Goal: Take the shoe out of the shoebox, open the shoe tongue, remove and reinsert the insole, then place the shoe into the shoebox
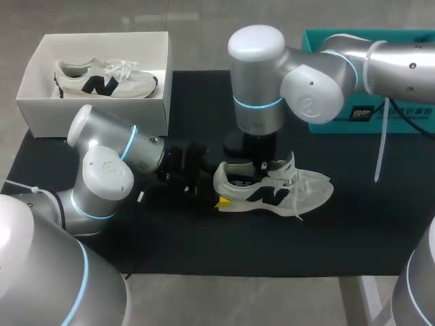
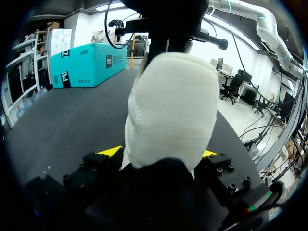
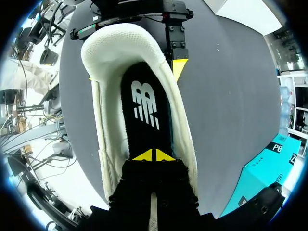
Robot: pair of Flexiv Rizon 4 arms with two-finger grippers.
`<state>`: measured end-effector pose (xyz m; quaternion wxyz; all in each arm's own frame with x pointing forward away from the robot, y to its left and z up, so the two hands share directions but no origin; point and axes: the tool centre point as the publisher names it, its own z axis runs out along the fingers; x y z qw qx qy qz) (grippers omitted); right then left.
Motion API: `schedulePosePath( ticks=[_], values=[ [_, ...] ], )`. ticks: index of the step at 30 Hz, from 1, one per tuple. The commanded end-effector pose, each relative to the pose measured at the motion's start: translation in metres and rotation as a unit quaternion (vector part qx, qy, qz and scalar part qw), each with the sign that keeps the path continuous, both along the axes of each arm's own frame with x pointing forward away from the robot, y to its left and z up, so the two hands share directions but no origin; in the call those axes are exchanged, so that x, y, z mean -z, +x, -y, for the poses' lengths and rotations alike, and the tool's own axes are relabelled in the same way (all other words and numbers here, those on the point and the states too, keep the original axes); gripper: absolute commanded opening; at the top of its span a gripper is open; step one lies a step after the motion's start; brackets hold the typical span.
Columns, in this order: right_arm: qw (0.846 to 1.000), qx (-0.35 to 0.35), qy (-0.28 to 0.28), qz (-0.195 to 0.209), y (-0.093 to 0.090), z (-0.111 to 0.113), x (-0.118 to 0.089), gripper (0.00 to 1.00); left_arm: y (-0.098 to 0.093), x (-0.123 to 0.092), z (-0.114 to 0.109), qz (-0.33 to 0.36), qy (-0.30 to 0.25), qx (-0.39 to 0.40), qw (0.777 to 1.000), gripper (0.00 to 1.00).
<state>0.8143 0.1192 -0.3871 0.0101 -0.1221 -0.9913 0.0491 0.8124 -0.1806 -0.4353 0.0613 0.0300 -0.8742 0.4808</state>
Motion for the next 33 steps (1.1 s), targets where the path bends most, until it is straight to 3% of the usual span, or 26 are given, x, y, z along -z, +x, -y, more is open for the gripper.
schedulePosePath(
  ticks=[1,3,4,33],
  values=[
    [1.000,-0.002,0.014,0.009,-0.001,0.003,0.000,0.00,0.002,0.006,0.002,0.000,0.001,0.000,1.000,0.00],
    [1.000,-0.003,0.019,0.012,0.000,0.002,-0.001,0.27,0.002,0.006,0.002,0.000,0.001,0.000,1.000,0.00],
    [1.000,-0.003,0.020,0.013,0.000,0.002,-0.001,0.31,0.002,0.006,0.002,0.000,0.001,0.000,1.000,0.00],
    [0.999,0.001,0.039,-0.010,0.024,0.001,0.034,0.40,0.002,0.006,0.002,0.000,0.001,0.000,1.000,0.00]
  ],
)
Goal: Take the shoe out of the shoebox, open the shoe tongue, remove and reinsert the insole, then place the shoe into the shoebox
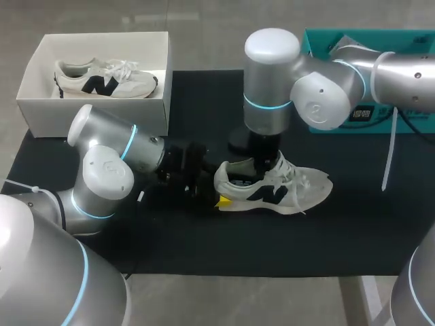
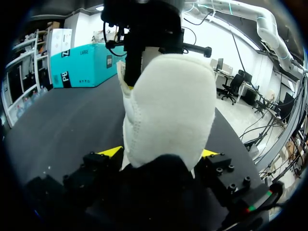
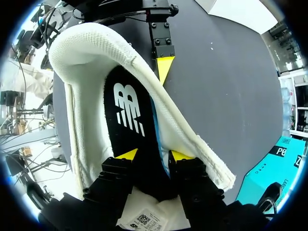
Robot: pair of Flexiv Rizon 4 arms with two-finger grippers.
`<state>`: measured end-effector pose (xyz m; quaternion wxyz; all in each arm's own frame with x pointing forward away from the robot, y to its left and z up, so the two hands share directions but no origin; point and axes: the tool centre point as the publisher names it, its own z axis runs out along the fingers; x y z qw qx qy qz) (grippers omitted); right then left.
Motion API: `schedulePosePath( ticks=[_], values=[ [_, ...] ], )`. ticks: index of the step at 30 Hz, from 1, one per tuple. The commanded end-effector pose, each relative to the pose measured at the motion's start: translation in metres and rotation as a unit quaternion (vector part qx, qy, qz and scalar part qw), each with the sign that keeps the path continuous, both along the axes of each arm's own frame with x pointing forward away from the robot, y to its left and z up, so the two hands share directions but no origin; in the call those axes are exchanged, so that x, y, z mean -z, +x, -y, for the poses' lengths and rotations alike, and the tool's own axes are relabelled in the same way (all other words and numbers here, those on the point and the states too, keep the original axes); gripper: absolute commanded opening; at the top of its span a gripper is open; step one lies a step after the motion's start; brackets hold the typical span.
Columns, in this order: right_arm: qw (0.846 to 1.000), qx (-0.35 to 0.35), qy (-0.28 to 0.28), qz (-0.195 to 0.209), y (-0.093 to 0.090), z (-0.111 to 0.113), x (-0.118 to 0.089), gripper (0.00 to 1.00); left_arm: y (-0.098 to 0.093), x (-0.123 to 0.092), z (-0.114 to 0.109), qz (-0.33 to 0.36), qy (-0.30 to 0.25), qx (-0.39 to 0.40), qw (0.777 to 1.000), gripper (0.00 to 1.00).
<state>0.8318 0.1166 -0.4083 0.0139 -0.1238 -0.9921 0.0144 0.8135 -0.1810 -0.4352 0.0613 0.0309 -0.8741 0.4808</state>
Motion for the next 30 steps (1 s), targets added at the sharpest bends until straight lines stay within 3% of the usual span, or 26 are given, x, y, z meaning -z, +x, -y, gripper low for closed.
schedulePosePath(
  ticks=[1,6,11,18,22,26,27,30],
  values=[
    [1.000,-0.003,0.006,-0.015,0.006,-0.002,0.014,0.41,0.001,0.006,0.002,0.000,0.001,0.001,1.000,0.00],
    [0.999,-0.006,0.028,-0.046,-0.001,-0.007,0.021,0.42,0.001,0.006,0.002,0.000,0.001,0.001,1.000,0.00],
    [0.996,-0.003,0.045,-0.081,-0.011,-0.009,0.035,0.49,0.001,0.006,0.002,0.000,0.001,0.001,1.000,0.00],
    [0.993,0.008,0.033,-0.117,-0.023,-0.013,0.046,0.50,0.001,0.006,0.002,0.000,0.001,0.001,1.000,0.00],
    [0.989,0.018,0.032,-0.145,-0.027,-0.013,0.059,0.40,0.001,0.006,0.002,0.000,0.001,0.001,1.000,0.00],
    [0.987,0.032,0.018,-0.157,-0.030,-0.012,0.072,0.05,0.001,0.006,0.002,0.000,0.001,0.001,1.000,0.00],
    [0.986,0.034,0.018,-0.159,-0.030,-0.011,0.075,0.00,0.001,0.006,0.002,0.000,0.001,0.001,1.000,0.00],
    [0.985,0.041,0.009,-0.167,-0.030,-0.010,0.079,0.00,0.001,0.006,0.002,0.000,0.001,0.001,1.000,0.00]
  ],
)
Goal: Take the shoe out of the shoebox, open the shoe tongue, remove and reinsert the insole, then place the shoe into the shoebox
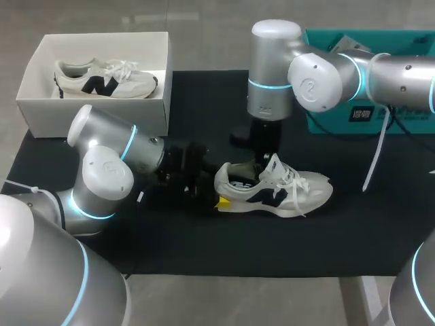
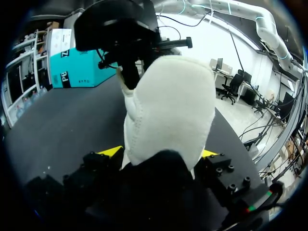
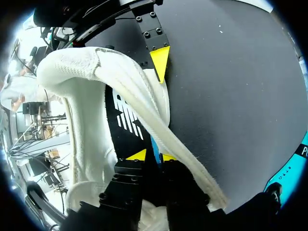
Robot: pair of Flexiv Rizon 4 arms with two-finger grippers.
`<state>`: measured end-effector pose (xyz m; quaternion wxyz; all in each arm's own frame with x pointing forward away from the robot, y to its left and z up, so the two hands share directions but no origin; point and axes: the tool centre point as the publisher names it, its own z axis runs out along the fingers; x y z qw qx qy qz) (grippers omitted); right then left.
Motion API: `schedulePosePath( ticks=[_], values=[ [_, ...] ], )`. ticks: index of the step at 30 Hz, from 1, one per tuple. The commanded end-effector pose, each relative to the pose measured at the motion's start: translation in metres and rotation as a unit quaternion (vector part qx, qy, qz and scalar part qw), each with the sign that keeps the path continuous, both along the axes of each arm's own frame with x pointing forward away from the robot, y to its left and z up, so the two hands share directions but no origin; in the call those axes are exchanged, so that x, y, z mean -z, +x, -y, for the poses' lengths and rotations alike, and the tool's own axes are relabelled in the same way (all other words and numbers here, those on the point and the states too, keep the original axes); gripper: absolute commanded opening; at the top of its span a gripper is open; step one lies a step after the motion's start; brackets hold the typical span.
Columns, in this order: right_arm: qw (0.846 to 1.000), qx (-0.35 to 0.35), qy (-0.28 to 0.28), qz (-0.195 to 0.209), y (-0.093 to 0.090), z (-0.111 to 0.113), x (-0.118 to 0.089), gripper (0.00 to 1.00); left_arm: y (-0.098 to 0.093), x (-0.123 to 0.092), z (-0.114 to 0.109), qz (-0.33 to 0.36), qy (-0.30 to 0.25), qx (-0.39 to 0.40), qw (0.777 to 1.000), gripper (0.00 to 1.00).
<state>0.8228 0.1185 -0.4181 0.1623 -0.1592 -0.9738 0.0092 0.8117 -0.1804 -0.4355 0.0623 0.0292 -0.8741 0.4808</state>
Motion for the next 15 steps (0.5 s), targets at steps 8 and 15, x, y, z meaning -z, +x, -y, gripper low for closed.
schedulePosePath(
  ticks=[8,15],
  values=[
    [0.999,0.034,-0.020,0.001,-0.021,0.008,0.047,0.00,0.003,0.006,0.002,0.000,0.001,-0.001,1.000,0.00],
    [0.998,0.053,-0.021,0.040,-0.019,0.018,0.013,0.00,0.003,0.006,0.002,0.000,0.001,-0.001,1.000,0.00]
  ],
)
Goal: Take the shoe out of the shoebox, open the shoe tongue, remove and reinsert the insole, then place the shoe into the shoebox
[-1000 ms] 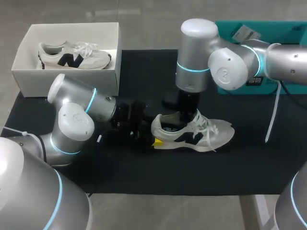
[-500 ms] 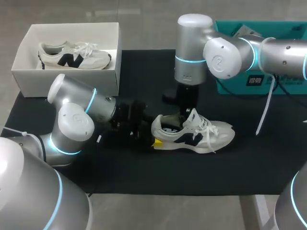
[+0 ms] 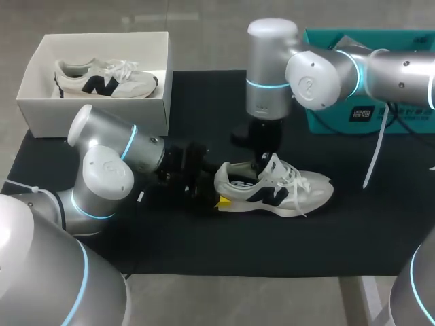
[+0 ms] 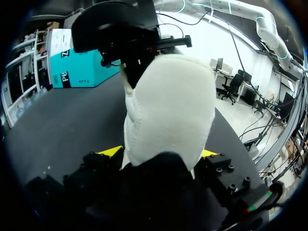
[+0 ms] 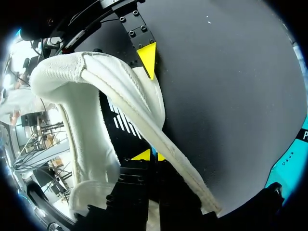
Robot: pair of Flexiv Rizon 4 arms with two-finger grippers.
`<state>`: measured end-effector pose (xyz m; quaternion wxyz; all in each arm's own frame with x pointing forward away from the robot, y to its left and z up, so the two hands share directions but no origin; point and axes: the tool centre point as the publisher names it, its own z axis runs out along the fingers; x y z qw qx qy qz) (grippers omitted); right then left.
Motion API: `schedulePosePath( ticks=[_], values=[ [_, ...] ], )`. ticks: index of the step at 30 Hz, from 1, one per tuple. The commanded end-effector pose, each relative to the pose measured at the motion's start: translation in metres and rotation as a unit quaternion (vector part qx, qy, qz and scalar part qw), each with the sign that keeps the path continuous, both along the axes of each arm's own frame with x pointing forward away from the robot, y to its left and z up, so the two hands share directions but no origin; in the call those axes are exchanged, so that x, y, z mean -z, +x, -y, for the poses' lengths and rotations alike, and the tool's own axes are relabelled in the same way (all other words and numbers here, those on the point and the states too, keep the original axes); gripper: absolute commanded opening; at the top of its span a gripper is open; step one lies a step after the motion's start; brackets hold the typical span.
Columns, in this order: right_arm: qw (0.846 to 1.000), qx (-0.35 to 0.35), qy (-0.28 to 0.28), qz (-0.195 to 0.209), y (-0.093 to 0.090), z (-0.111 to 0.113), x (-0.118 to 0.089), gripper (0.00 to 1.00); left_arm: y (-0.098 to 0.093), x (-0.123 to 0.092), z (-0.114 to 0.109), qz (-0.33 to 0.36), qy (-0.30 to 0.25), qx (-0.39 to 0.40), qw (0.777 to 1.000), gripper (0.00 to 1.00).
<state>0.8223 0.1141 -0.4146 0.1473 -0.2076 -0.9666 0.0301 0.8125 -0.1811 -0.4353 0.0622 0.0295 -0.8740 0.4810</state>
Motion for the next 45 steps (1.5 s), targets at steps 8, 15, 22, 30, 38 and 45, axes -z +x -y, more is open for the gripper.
schedulePosePath(
  ticks=[8,15,22,30,38,45],
  values=[
    [0.998,0.013,0.011,0.060,-0.016,0.016,-0.008,0.00,0.002,0.006,0.002,0.000,0.001,-0.001,1.000,0.00],
    [0.997,0.009,0.014,0.082,-0.010,0.017,-0.027,0.00,0.002,0.006,0.002,0.000,0.001,-0.001,1.000,0.00],
    [0.994,0.002,0.023,0.103,-0.005,0.017,-0.044,0.00,0.002,0.006,0.002,0.000,0.001,-0.001,1.000,0.00],
    [0.993,-0.001,0.027,0.112,-0.007,0.031,-0.049,0.00,0.002,0.006,0.002,0.000,0.001,-0.001,1.000,0.00],
    [0.994,0.008,0.021,0.107,-0.018,0.056,-0.048,0.00,0.002,0.006,0.002,0.000,0.001,-0.001,1.000,0.00],
    [0.992,-0.005,0.047,0.119,-0.013,0.046,-0.053,0.00,0.002,0.006,0.002,0.000,0.001,-0.001,1.000,0.00]
  ],
)
